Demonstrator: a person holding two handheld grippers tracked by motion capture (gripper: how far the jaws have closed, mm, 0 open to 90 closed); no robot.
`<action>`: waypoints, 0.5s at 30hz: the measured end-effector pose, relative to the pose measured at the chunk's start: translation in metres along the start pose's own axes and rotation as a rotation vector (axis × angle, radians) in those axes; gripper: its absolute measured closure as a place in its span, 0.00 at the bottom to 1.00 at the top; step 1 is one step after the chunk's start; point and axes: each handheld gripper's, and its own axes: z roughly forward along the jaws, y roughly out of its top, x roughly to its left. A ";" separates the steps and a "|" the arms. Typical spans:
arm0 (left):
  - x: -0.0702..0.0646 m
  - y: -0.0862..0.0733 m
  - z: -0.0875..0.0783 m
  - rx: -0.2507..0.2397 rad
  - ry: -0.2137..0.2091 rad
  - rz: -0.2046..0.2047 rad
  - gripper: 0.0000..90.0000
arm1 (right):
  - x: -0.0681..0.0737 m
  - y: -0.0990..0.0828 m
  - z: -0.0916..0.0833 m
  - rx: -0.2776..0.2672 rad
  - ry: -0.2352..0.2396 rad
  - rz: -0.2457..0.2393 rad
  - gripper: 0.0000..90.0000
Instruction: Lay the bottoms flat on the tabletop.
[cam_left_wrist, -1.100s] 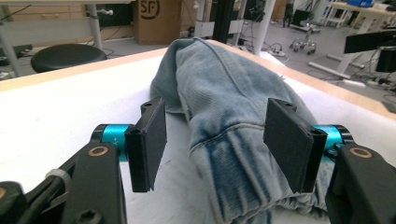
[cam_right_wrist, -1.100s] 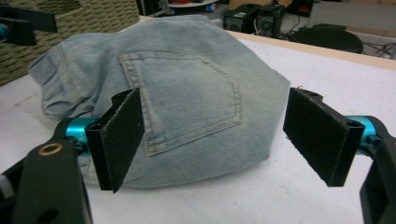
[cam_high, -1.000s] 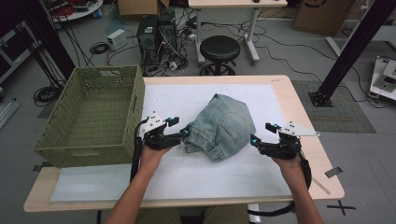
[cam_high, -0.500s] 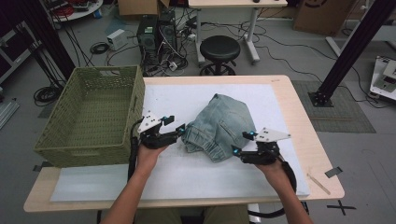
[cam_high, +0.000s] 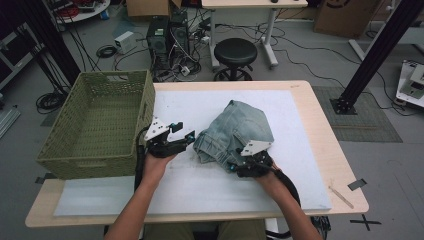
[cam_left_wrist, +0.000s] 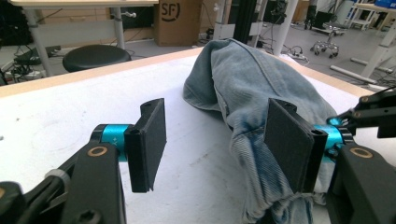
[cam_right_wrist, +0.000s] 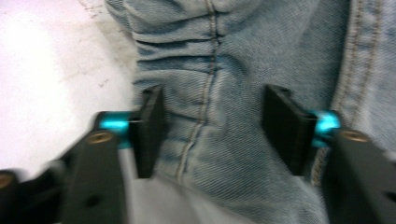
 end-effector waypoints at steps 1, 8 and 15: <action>0.000 0.000 0.000 -0.001 0.000 -0.001 0.43 | 0.000 0.001 0.001 0.003 0.008 0.003 0.62; -0.001 -0.001 0.002 0.000 -0.006 0.006 0.44 | -0.004 0.004 0.000 0.003 0.050 0.043 0.90; -0.004 -0.003 0.003 -0.003 -0.012 0.010 0.44 | -0.021 0.011 -0.013 -0.078 0.066 0.109 0.92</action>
